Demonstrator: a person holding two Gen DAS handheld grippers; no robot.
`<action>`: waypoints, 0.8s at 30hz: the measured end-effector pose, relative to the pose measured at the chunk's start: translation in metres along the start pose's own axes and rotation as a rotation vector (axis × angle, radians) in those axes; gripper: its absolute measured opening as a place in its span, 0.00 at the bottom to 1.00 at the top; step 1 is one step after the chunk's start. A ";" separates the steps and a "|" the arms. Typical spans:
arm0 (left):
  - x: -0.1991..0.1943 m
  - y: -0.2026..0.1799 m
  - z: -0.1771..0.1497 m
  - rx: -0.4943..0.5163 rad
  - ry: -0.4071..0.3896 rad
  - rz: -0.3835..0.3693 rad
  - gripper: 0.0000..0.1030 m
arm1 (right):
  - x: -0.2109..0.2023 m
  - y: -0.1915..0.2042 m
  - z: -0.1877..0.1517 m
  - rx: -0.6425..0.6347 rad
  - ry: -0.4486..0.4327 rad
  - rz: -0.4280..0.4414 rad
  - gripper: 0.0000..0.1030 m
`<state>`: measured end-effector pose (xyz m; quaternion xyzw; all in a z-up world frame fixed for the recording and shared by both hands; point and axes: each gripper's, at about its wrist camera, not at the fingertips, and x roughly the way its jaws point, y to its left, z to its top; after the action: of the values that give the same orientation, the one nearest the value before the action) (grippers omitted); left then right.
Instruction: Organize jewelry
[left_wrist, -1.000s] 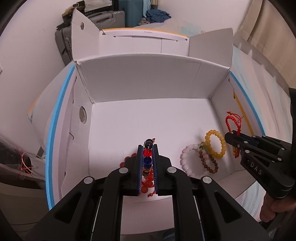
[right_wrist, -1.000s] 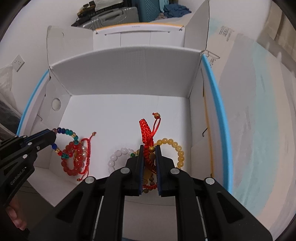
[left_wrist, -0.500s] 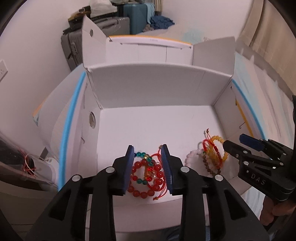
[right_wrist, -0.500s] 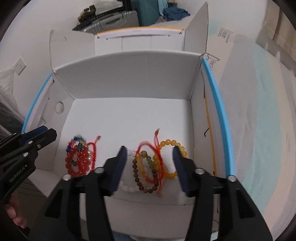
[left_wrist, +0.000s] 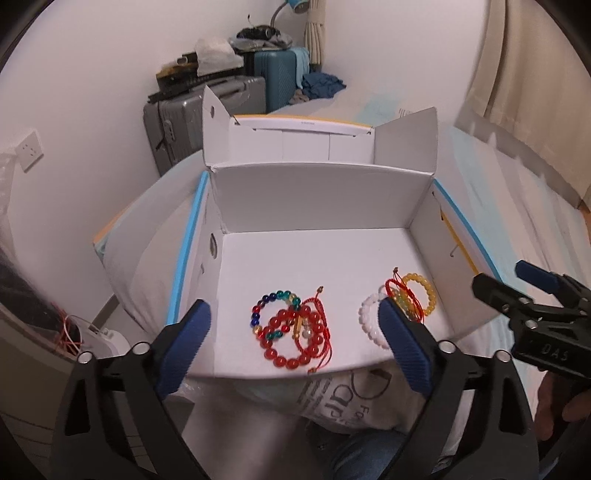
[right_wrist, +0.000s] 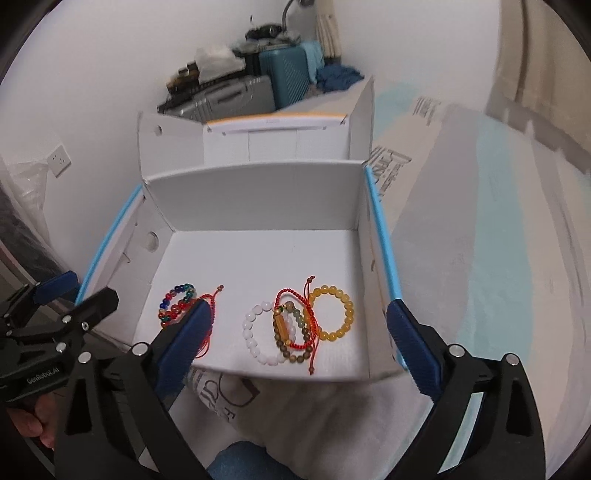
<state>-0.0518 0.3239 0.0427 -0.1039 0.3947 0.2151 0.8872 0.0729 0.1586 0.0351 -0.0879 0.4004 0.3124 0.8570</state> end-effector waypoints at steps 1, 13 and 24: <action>-0.004 0.000 -0.004 -0.002 -0.004 0.002 0.93 | -0.007 0.000 -0.004 0.000 -0.012 -0.004 0.92; -0.048 -0.017 -0.049 -0.008 -0.057 -0.024 0.94 | -0.056 0.008 -0.053 -0.020 -0.066 -0.030 0.93; -0.056 -0.013 -0.057 -0.021 -0.064 -0.019 0.94 | -0.067 0.017 -0.065 -0.038 -0.082 -0.037 0.93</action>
<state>-0.1165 0.2757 0.0470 -0.1103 0.3628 0.2140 0.9002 -0.0107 0.1146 0.0437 -0.0986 0.3570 0.3074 0.8765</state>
